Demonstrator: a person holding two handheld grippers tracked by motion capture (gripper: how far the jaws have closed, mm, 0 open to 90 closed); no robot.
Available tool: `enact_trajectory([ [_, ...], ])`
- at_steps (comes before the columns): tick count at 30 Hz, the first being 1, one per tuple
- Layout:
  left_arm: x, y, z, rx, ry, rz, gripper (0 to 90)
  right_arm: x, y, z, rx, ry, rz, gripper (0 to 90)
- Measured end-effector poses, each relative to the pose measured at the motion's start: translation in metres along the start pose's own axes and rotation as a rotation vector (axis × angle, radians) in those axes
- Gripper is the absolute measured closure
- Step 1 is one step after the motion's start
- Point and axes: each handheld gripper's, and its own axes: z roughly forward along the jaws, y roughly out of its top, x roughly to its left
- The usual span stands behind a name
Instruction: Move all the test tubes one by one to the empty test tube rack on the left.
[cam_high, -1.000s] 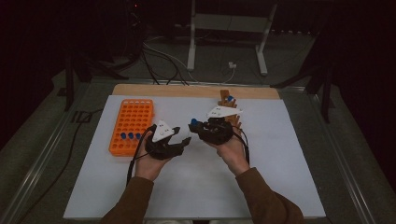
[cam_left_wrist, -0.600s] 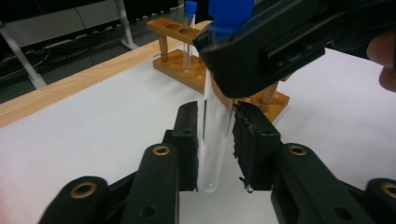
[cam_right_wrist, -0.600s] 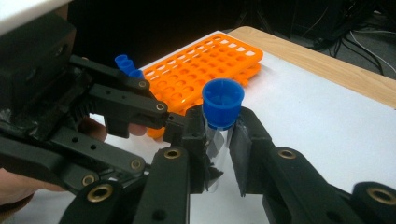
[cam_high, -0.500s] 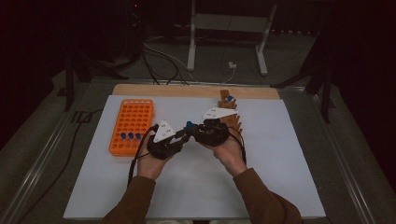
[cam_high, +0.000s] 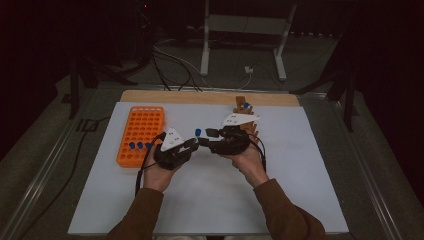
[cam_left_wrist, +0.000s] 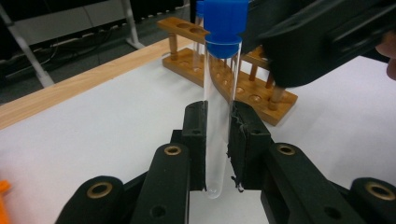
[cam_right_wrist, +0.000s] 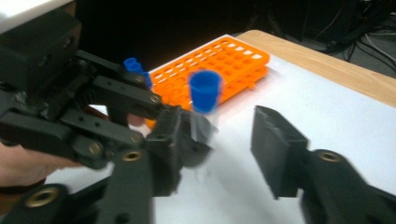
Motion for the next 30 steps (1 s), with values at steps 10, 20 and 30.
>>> enact_trajectory([
  [10,0.015,0.002,-0.021,-0.041,0.029,-0.053,78.3,-0.021,-0.011,-0.019,0.0,-0.169,0.009,5.1],
  [20,0.033,-0.003,-0.041,-0.042,0.053,-0.109,78.3,-0.041,-0.03,-0.039,-0.006,-0.236,0.003,0.2],
  [30,0.043,-0.007,-0.057,-0.073,0.064,-0.139,78.3,-0.053,-0.04,-0.056,-0.046,-0.287,0.034,0.0],
])
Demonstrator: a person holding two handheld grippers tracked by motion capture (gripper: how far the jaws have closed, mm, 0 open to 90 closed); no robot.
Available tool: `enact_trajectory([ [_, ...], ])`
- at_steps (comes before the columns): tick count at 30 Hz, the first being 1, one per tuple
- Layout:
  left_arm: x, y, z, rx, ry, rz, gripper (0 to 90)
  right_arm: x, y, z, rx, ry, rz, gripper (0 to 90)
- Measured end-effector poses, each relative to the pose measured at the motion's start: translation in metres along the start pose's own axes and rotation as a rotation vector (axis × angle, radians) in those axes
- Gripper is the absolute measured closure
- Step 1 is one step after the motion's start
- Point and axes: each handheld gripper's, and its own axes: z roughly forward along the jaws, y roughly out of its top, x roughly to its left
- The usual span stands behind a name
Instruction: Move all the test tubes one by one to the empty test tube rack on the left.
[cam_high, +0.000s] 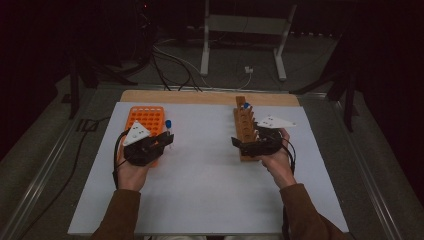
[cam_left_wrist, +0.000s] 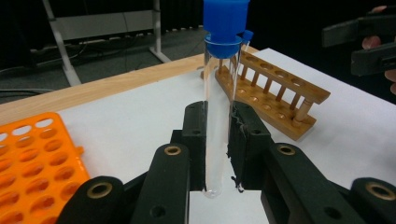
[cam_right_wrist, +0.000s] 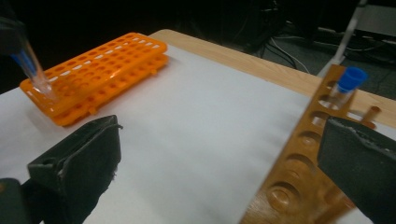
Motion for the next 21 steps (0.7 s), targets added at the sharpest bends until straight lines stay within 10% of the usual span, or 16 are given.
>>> enact_trajectory([
  [21,0.038,-0.007,-0.063,-0.054,0.115,-0.059,78.2,-0.027,-0.019,-0.022,-0.004,-0.076,0.037,0.0],
])
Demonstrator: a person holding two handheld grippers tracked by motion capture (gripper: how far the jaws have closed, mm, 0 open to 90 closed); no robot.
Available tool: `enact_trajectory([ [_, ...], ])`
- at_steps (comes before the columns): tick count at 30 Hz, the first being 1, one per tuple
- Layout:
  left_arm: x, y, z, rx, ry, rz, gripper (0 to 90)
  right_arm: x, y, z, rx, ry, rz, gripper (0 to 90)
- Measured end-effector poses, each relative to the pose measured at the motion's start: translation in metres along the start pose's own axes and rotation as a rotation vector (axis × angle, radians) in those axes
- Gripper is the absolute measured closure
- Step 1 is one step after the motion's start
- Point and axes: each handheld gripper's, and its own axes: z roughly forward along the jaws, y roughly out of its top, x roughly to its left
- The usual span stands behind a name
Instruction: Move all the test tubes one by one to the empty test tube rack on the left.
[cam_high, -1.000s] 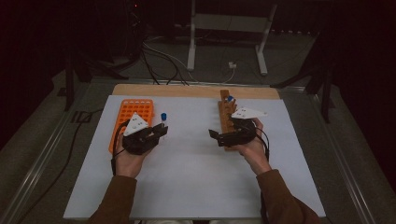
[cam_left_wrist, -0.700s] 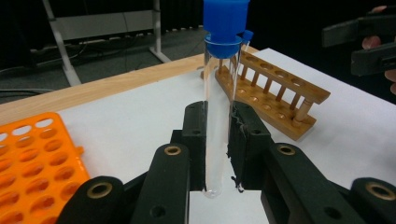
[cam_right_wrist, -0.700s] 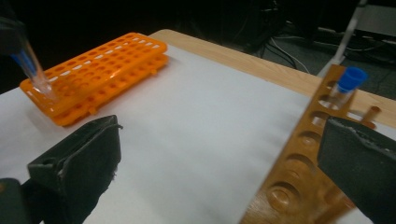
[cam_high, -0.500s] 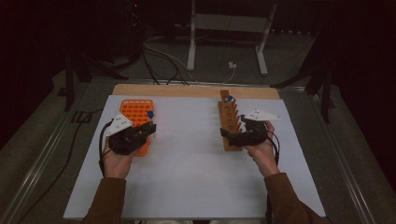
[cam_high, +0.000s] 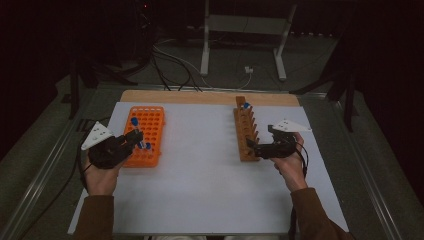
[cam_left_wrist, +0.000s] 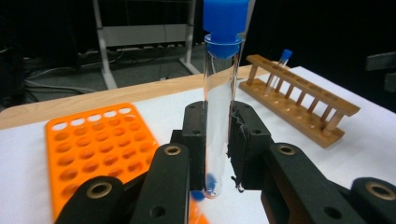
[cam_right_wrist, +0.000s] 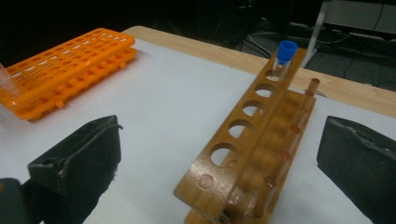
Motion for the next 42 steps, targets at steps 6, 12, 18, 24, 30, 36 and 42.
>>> enact_trajectory([
  [6,0.009,-0.01,-0.012,0.001,0.028,-0.004,78.1,-0.004,-0.002,-0.006,-0.01,-0.007,0.005,0.0],
  [12,0.017,-0.019,-0.02,-0.007,0.048,-0.004,78.1,-0.008,-0.006,-0.01,-0.017,-0.016,0.013,0.0],
  [18,0.023,-0.027,-0.02,0.001,0.085,0.003,78.0,-0.008,-0.01,-0.013,-0.01,-0.029,-0.005,0.0],
  [24,0.03,-0.038,-0.015,0.027,0.127,0.0,78.0,-0.011,-0.013,-0.021,-0.023,-0.036,-0.003,0.0],
  [30,0.036,-0.052,-0.004,0.054,0.156,-0.009,78.0,-0.013,-0.017,-0.026,-0.031,-0.038,-0.002,0.0],
  [36,0.039,-0.061,0.005,0.08,0.173,0.002,78.0,-0.013,-0.021,-0.03,-0.036,-0.035,0.002,0.0],
  [42,0.038,-0.068,0.012,0.101,0.179,0.009,78.0,-0.011,-0.021,-0.029,-0.039,-0.029,0.0,0.0],
])
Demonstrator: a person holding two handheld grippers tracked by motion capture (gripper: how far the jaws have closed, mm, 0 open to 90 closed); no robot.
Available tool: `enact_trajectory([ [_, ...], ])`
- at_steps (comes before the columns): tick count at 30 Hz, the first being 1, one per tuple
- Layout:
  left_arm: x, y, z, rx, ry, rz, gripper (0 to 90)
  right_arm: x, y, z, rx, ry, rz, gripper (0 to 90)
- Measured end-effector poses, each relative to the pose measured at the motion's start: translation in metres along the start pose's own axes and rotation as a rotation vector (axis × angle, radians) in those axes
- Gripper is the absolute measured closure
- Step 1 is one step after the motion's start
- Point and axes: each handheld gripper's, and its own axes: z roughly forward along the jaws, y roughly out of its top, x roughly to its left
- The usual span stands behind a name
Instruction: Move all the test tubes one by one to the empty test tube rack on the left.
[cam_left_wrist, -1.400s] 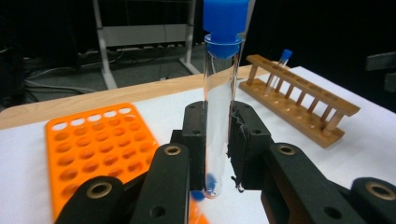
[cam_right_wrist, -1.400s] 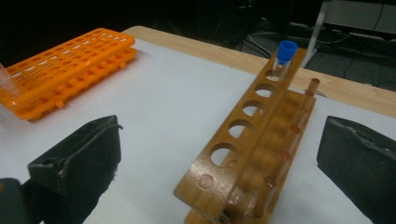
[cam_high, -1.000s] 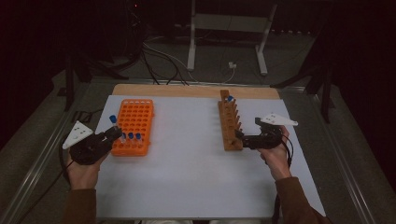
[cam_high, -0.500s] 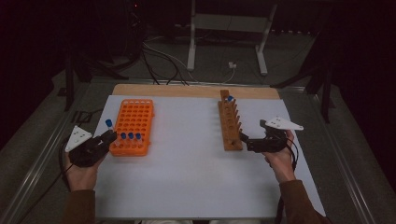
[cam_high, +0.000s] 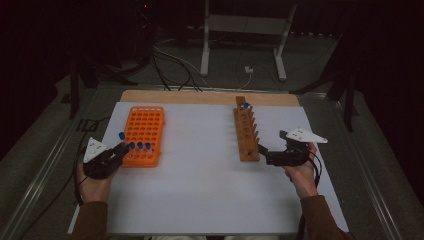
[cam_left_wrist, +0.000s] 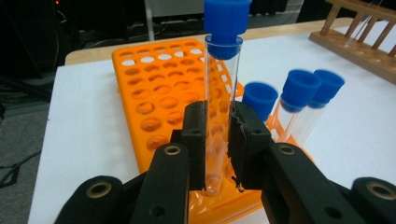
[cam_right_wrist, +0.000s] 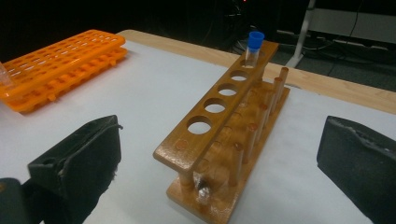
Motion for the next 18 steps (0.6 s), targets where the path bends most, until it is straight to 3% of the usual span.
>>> enact_trajectory([
  [7,0.0,-0.013,0.01,0.079,0.01,0.008,78.1,0.003,-0.002,0.003,0.003,0.008,-0.002,0.0],
  [13,-0.003,-0.013,0.013,0.119,0.02,0.033,78.3,0.004,-0.003,0.006,0.007,0.013,-0.002,0.0],
  [15,-0.003,-0.015,0.015,0.152,0.025,0.039,78.4,0.005,-0.004,0.006,0.009,0.015,-0.002,0.0],
  [18,-0.002,-0.016,0.015,0.14,0.021,0.026,78.4,0.007,-0.004,0.007,0.011,0.017,-0.006,0.0],
])
